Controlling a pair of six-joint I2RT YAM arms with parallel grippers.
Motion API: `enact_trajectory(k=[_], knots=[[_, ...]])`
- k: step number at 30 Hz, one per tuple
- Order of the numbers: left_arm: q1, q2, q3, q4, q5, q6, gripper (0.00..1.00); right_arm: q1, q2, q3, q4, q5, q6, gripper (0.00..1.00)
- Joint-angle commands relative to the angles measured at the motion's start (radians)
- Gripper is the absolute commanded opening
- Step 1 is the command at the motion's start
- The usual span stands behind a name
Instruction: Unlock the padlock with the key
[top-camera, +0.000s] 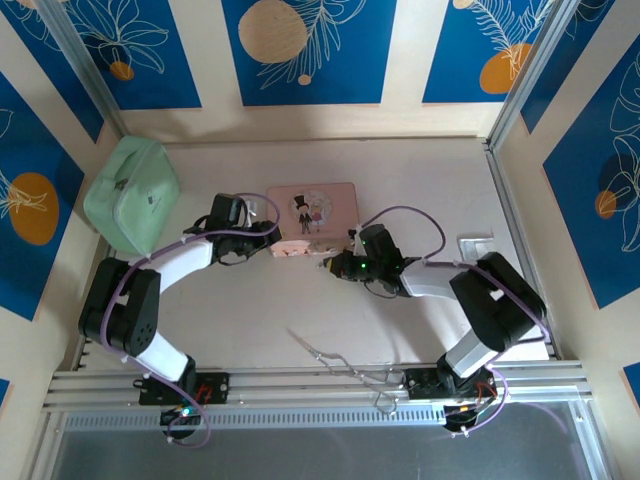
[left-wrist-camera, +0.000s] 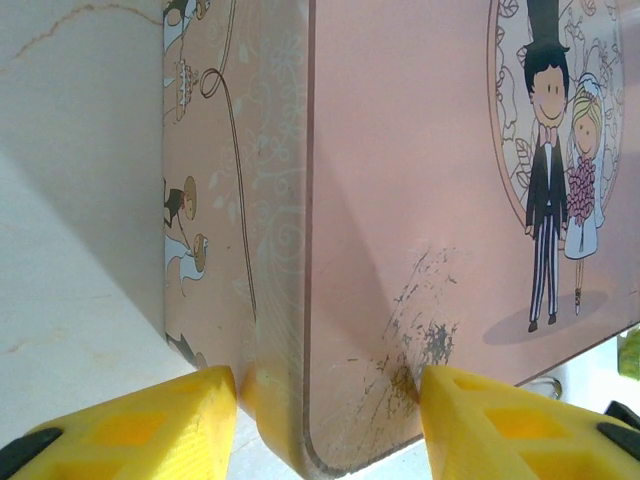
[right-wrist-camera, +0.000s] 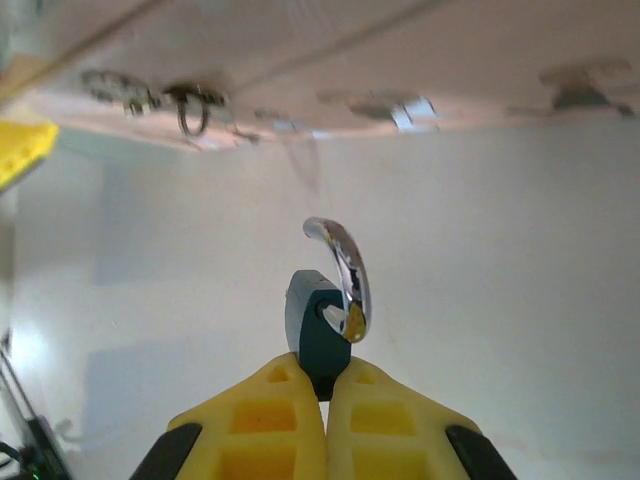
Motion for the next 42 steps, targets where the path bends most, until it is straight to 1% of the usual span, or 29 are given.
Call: enact_trajectory(k=[1, 9, 13, 16, 22, 25, 31, 36, 42], knots=[[0.005, 0.013, 0.023, -0.030, -0.005, 0.022, 0.51, 0.014, -0.096, 0.041, -0.219, 0.013, -0.079, 0.00], [0.005, 0.008, 0.025, -0.006, 0.016, -0.003, 0.52, 0.020, -0.267, 0.159, -0.580, 0.089, -0.175, 0.00], [0.003, -0.001, 0.038, -0.017, 0.008, -0.006, 0.52, 0.019, -0.343, 0.225, -0.743, 0.069, -0.191, 0.00], [0.001, -0.013, 0.058, -0.042, -0.010, 0.005, 0.53, 0.019, -0.391, 0.251, -0.821, 0.062, -0.187, 0.00], [-0.002, -0.054, 0.112, -0.129, -0.046, 0.050, 0.55, 0.016, -0.457, 0.287, -0.907, -0.046, -0.201, 0.00], [-0.001, -0.094, 0.127, -0.163, -0.059, 0.066, 0.56, 0.007, -0.447, 0.316, -0.951, -0.102, -0.217, 0.00], [-0.001, -0.175, 0.130, -0.210, -0.064, 0.071, 0.57, -0.032, -0.422, 0.355, -0.987, -0.218, -0.242, 0.00], [-0.005, -0.237, 0.121, -0.242, -0.056, 0.076, 0.57, -0.056, -0.392, 0.361, -0.977, -0.283, -0.248, 0.00], [-0.021, -0.286, 0.070, -0.246, -0.014, 0.088, 0.58, -0.070, -0.321, 0.341, -0.927, -0.355, -0.240, 0.00]])
